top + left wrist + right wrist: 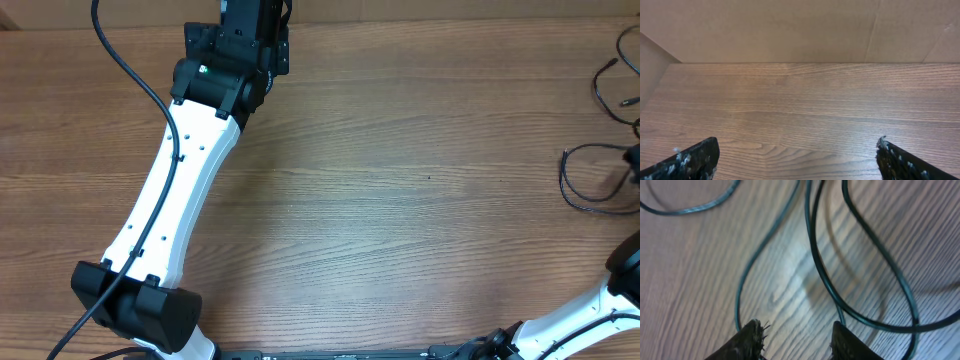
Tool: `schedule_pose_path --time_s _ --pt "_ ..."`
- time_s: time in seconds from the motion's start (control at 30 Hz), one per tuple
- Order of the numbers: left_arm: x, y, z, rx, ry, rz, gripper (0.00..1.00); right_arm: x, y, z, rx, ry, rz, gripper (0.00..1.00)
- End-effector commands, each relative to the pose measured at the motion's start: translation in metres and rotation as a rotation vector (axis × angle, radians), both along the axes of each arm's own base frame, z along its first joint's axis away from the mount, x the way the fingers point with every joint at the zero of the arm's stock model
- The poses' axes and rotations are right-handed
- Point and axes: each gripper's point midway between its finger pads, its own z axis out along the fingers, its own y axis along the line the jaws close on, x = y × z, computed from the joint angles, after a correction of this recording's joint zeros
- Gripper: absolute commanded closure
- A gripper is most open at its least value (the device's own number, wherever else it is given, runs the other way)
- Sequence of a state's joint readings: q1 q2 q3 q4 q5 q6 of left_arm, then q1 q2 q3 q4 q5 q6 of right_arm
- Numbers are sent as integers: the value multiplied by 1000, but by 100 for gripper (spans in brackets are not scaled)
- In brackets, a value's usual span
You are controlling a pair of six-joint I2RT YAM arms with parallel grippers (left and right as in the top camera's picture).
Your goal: Untangle cables
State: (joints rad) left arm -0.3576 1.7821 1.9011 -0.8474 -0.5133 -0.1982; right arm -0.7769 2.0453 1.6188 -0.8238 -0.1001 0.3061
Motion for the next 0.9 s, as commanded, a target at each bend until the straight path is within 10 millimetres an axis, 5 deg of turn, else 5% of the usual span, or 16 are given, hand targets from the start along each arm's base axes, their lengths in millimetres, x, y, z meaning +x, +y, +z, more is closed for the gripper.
schedule_pose_path --time_s 0.0,0.4,0.87 --pt "-4 7 18 12 -36 8 0 4 -14 29 -79 -32 15 55" --pt "-5 7 18 13 -33 8 0 -9 -38 24 -191 37 21 48" --pt "-6 7 17 16 -27 8 0 -7 -33 -16 -121 76 39 52"
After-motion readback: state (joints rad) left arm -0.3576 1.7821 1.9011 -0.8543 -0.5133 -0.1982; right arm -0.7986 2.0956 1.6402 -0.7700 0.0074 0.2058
